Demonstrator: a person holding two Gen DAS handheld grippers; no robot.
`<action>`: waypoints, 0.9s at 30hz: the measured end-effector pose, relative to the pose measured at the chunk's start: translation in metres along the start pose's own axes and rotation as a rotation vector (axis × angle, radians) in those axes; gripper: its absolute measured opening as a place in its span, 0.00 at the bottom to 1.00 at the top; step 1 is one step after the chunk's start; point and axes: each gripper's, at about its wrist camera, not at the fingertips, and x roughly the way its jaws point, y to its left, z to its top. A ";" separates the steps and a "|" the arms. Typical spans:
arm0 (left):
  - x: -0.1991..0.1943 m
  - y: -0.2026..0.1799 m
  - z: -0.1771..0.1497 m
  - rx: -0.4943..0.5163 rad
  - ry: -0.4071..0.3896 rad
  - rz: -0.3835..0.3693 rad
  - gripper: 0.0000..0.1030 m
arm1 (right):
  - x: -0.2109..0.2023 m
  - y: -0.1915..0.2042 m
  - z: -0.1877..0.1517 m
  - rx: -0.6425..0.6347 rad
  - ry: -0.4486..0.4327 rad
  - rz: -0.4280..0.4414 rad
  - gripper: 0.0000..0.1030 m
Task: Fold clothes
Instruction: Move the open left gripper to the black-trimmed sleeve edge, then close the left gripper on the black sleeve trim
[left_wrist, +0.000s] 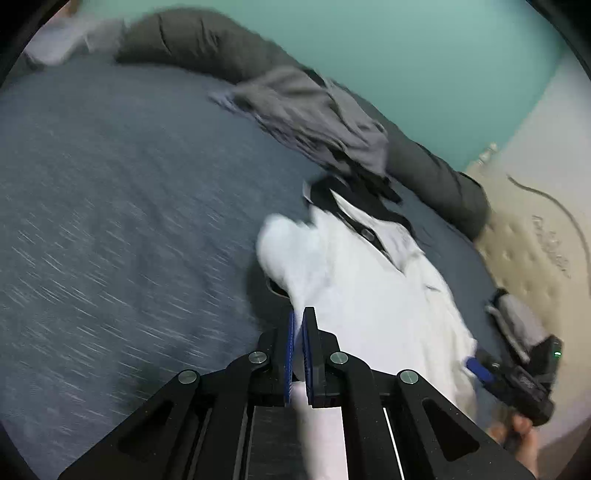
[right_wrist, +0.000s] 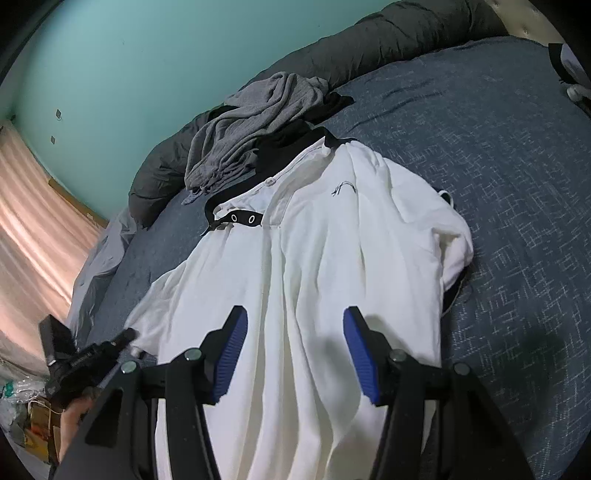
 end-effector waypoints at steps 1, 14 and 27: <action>0.008 -0.002 -0.004 -0.004 0.034 -0.021 0.05 | 0.000 0.000 0.000 0.000 -0.001 0.000 0.53; -0.006 0.024 0.005 -0.125 -0.052 -0.003 0.34 | -0.005 -0.007 0.001 0.033 -0.010 0.016 0.53; 0.033 0.021 -0.004 -0.072 0.065 0.029 0.32 | 0.000 -0.008 -0.001 0.040 -0.003 0.020 0.53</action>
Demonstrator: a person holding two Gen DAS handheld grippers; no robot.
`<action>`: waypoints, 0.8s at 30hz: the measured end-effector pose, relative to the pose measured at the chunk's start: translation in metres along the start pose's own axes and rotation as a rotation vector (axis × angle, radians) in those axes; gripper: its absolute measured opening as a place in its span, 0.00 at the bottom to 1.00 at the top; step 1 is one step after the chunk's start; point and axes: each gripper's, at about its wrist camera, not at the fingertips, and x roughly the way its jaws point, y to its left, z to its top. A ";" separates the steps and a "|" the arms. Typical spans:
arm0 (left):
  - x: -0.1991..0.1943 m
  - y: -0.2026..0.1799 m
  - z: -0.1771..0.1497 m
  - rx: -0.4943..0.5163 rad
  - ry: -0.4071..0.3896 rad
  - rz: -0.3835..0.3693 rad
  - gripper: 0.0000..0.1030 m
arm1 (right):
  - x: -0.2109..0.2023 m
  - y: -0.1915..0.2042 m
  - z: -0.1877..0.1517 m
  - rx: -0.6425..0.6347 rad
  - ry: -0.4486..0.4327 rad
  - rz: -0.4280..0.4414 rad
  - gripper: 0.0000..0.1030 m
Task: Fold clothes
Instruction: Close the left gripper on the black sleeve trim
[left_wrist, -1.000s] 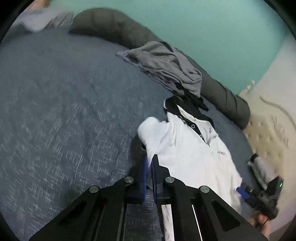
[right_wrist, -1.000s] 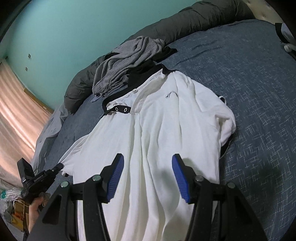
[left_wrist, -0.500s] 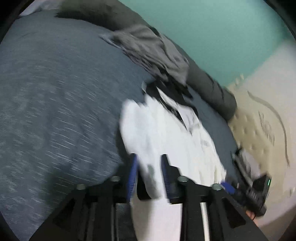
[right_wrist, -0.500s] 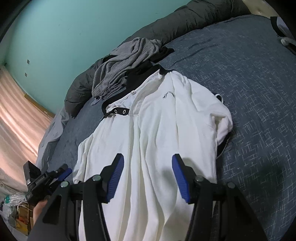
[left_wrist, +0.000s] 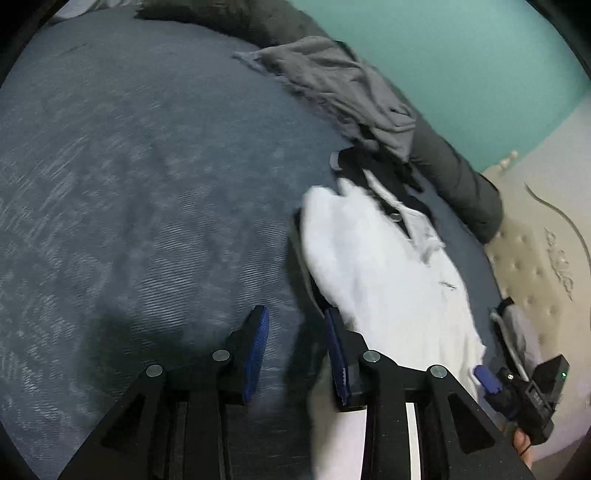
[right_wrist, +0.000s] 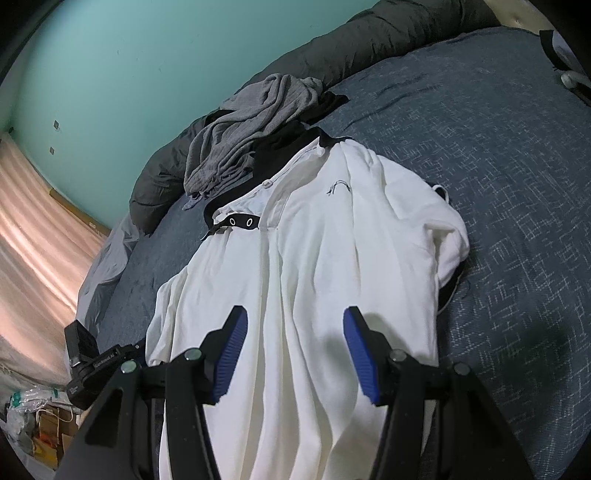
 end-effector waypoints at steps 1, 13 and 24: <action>0.003 -0.005 0.000 0.017 0.007 -0.006 0.32 | 0.001 0.000 0.000 0.002 0.002 0.001 0.53; 0.023 -0.032 0.001 0.105 0.031 -0.038 0.34 | 0.005 -0.002 -0.002 0.021 0.016 0.011 0.53; 0.033 -0.047 0.001 0.165 0.025 -0.045 0.34 | 0.007 -0.002 -0.003 0.039 0.017 0.021 0.53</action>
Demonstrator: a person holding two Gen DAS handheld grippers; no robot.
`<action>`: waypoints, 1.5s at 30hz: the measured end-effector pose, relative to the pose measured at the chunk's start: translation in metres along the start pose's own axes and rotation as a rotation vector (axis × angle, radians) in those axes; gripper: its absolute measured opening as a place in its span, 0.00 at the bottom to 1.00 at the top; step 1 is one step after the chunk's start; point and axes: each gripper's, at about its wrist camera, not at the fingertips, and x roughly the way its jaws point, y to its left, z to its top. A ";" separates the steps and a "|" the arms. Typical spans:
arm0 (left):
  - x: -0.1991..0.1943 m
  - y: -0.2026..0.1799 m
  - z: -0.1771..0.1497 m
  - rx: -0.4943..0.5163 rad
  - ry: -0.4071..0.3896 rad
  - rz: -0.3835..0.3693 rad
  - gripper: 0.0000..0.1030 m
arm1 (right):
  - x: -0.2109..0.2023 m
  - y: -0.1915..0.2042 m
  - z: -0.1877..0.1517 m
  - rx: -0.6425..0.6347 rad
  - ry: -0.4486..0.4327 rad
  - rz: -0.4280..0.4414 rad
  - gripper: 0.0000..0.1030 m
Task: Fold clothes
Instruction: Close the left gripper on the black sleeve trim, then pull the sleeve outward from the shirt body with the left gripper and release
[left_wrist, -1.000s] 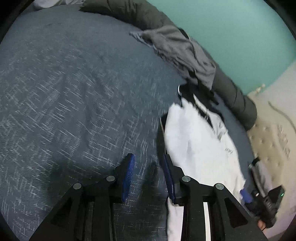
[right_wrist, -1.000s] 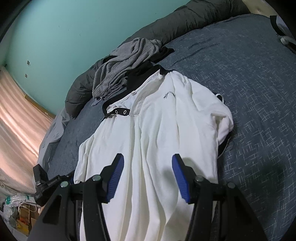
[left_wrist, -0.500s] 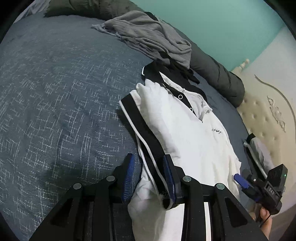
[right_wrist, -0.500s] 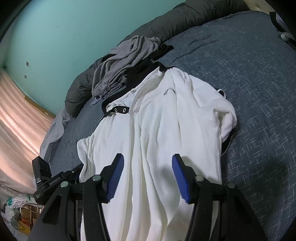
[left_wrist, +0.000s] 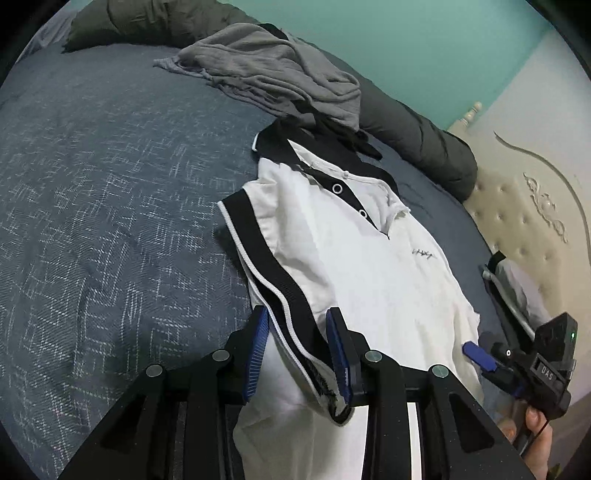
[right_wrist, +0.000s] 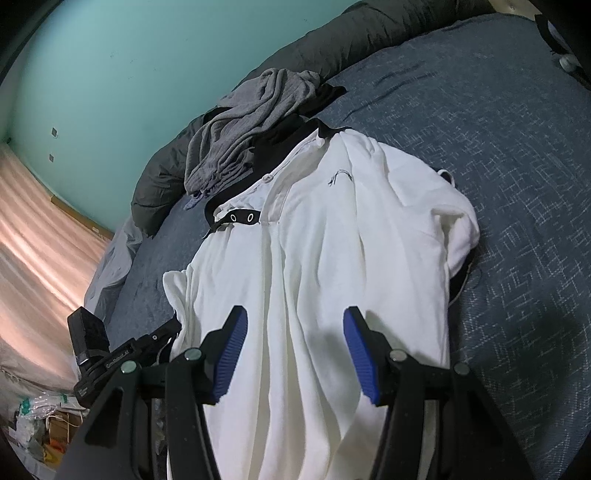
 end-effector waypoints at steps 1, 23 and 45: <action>0.000 0.001 0.000 0.000 -0.001 0.007 0.34 | 0.000 -0.001 0.000 0.003 0.000 0.000 0.53; -0.004 -0.016 0.003 0.091 -0.035 0.004 0.07 | 0.002 -0.001 -0.001 0.010 0.009 0.002 0.53; -0.056 0.022 0.019 0.017 -0.121 0.077 0.05 | 0.003 0.002 -0.003 0.001 0.013 0.012 0.53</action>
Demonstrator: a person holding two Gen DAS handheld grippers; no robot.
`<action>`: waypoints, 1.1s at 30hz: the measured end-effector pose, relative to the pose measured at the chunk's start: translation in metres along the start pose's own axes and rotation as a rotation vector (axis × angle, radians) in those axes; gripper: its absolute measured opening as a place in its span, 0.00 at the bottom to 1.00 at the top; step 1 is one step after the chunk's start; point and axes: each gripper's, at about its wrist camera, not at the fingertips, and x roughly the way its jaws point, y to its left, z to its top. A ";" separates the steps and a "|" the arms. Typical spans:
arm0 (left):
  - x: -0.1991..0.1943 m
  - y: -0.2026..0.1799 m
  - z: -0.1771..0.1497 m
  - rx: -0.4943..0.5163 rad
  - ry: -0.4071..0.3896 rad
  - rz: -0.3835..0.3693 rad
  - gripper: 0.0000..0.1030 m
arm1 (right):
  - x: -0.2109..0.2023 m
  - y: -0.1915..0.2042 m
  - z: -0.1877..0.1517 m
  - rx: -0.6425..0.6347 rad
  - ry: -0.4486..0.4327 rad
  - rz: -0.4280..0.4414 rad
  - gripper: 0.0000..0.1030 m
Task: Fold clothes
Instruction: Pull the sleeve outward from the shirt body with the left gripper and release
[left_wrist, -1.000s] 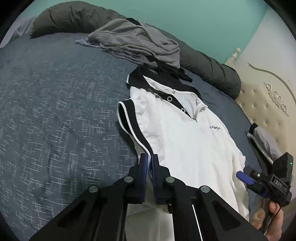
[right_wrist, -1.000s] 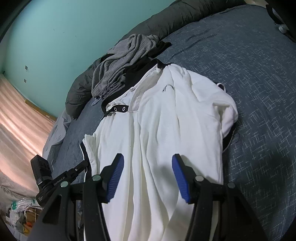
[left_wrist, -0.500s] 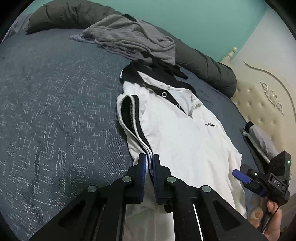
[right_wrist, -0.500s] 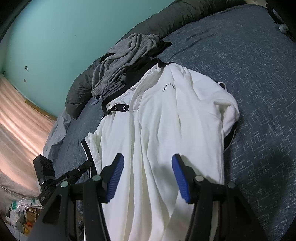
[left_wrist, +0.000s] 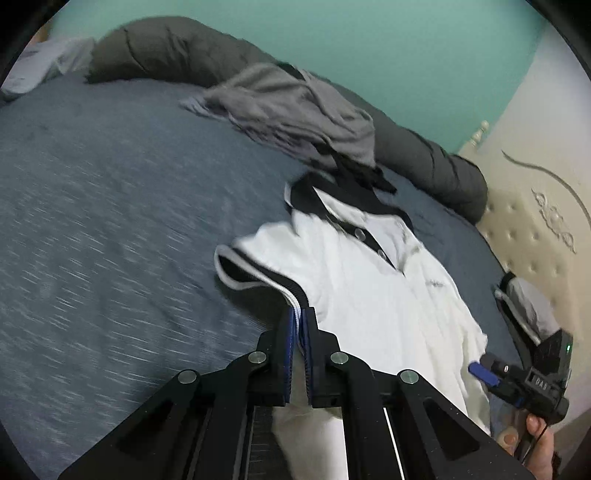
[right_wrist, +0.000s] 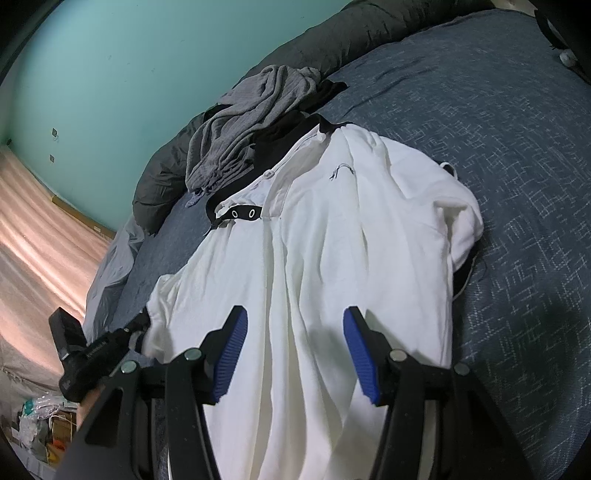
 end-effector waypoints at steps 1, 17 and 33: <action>-0.006 0.006 0.003 -0.006 -0.012 0.013 0.05 | 0.000 0.001 0.000 -0.002 0.001 0.001 0.53; -0.005 0.082 -0.013 -0.204 0.121 0.083 0.04 | 0.002 0.006 -0.002 -0.002 0.000 0.002 0.53; 0.006 0.089 0.012 -0.272 -0.006 0.058 0.34 | 0.002 -0.003 -0.001 0.026 0.007 0.018 0.53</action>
